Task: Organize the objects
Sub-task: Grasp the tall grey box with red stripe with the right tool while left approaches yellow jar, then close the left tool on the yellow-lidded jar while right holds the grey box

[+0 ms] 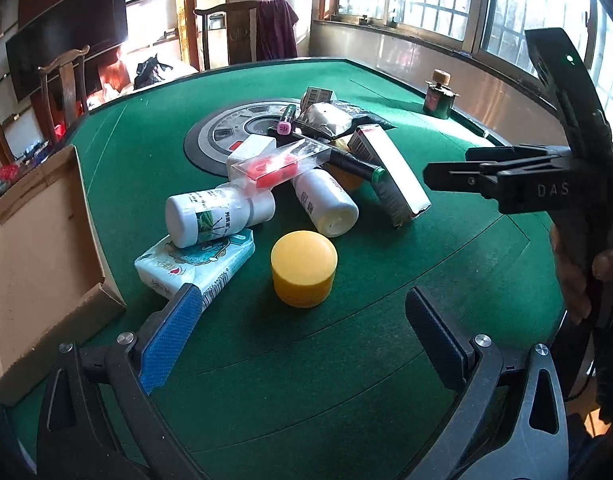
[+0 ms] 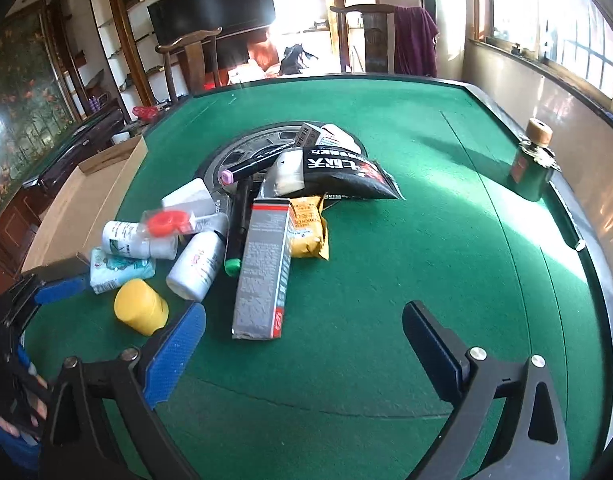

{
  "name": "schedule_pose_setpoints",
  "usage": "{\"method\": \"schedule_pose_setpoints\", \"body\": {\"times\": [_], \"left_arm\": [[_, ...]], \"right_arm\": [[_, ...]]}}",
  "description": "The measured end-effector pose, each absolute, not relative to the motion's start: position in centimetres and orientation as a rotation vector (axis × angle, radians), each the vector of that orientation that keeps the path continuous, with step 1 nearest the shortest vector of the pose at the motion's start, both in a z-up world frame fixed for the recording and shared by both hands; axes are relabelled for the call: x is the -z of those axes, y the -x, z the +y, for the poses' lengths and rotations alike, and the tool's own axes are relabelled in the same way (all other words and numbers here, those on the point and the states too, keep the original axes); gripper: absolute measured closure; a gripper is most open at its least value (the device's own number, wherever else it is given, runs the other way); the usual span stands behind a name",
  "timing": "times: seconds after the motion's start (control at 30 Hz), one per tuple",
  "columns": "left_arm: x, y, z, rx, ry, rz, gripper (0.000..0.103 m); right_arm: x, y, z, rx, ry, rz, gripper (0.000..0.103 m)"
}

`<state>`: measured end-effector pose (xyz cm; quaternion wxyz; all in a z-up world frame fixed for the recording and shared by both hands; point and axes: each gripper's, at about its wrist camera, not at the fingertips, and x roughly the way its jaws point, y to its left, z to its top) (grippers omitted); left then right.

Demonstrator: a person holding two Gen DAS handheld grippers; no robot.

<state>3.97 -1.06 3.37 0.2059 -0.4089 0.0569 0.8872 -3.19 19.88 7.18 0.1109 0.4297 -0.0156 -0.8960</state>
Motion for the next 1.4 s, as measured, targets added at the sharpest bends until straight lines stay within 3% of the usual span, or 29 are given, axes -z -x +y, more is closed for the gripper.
{"method": "schedule_pose_setpoints", "body": {"times": [0.1,0.2,0.3,0.33,0.37,0.73,0.8,0.87,1.13,1.2,1.23,1.4], "left_arm": [[-3.4,-4.1,-1.3,-2.466,1.133,0.151,0.001],[-3.4,-4.3,-1.1,-2.468,1.114,0.169,0.001],[-3.4,-4.5,-0.9,-2.457,1.104,0.179,0.001],[-3.4,-4.5,-0.9,-2.455,1.104,0.177,0.001],[-3.4,-4.5,-0.9,-2.451,1.107,0.172,0.001],[-2.6,-2.2,0.9,-2.407,1.204,0.161,0.007],[-2.3,-2.0,1.5,-2.399,1.226,0.174,0.027],[-2.2,-1.9,2.0,-2.405,1.241,0.189,0.036],[-1.5,-0.8,2.9,-2.387,1.314,0.190,0.036],[-1.2,-0.6,3.0,-2.385,1.319,0.178,0.049],[-1.2,-0.7,2.9,-2.407,1.315,0.181,0.061],[-1.1,-0.7,1.6,-2.402,1.299,0.067,0.063]], "right_arm": [[-6.6,4.5,18.4,2.608,-1.311,-0.009,0.010],[-5.5,5.8,17.3,2.595,-1.366,0.045,0.027],[-4.0,7.0,17.1,2.569,-1.423,0.044,0.052],[-3.7,7.2,17.3,2.554,-1.426,0.024,0.067],[-3.3,7.4,17.6,2.534,-1.411,-0.016,0.077],[-6.4,5.5,20.9,2.586,-1.136,-0.179,0.077],[-6.5,5.6,20.8,2.577,-1.136,-0.197,0.077],[-6.6,5.6,20.7,2.564,-1.133,-0.212,0.077],[-6.3,5.2,19.6,2.533,-1.144,-0.184,0.076],[-6.2,5.1,19.4,2.532,-1.145,-0.178,0.076],[-6.2,5.1,19.4,2.533,-1.147,-0.175,0.076],[-6.0,5.2,19.6,2.537,-1.156,-0.183,0.077]]}}
